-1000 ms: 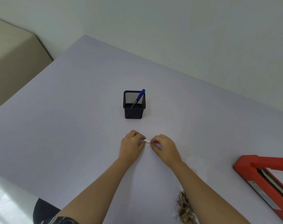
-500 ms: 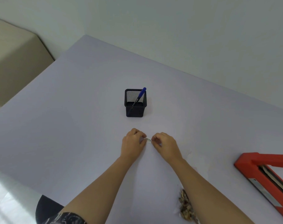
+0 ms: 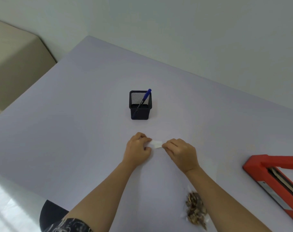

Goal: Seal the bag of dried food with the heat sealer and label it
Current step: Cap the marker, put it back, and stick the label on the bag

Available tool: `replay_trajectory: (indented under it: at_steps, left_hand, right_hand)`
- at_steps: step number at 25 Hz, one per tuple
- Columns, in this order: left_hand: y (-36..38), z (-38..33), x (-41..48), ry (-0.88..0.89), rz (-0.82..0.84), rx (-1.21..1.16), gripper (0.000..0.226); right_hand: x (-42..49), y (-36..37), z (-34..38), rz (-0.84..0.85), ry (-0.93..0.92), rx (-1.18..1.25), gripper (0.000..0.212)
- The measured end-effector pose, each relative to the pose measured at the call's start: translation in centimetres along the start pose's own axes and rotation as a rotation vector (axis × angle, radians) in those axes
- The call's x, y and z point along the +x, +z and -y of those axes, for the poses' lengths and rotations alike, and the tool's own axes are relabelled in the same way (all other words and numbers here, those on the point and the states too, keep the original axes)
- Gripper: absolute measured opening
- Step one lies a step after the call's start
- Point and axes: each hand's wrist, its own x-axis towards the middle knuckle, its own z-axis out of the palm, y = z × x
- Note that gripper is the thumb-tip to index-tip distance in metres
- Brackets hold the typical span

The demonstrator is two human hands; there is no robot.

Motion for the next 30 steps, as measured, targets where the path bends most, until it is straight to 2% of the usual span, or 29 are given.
replay_trajectory:
  at_steps: [4,5,7,8,11,15,19,23,27,30]
  left_hand:
    - [-1.4,-1.5,0.6,-0.189,0.087,-0.204,0.039]
    - [-1.9,-1.9,0.7,-0.232,0.072,-0.253,0.040]
    - [-2.7,-3.1,0.2,-0.238,0.001,-0.288,0.036]
    - [-2.7,-3.9,-0.3,-0.202,0.000,-0.290,0.032]
    - [-1.5,-6.6,-2.2,-0.041,0.152,-0.206,0.020]
    - [0.4,-8.2,-3.7,-0.020,0.032,-0.028,0.020]
    - [2.0,-11.3,-5.6,0.111,0.235,-0.122,0.022]
    - [3.3,-12.8,-5.9,0.043,0.259,-0.225,0.015]
    - [4.4,-13.8,-5.8,0.030,0.267,-0.231,0.009]
    - [5.4,-14.1,-5.0,0.031,0.249,-0.190,0.012]
  right_hand:
    - [-0.7,-3.1,1.8,0.065,0.699,0.706,0.006]
    - [-1.1,-3.8,2.0,0.075,0.807,0.806,0.007]
    - [-2.7,-5.2,1.9,0.076,0.904,0.866,0.007]
    - [-3.5,-6.0,1.8,0.079,0.924,0.866,0.006]
    - [-5.9,-8.2,1.1,0.119,0.944,0.820,0.007]
    - [-8.2,-10.1,-0.2,0.112,0.958,0.777,0.007]
    - [-9.7,-10.7,-1.1,0.143,0.937,0.754,0.007]
    - [-10.1,-10.7,-1.4,0.158,0.906,0.789,0.006]
    - [-10.5,-10.8,-2.2,0.130,0.915,0.819,0.004]
    - [-11.5,-10.7,-3.2,0.135,0.922,0.795,0.026]
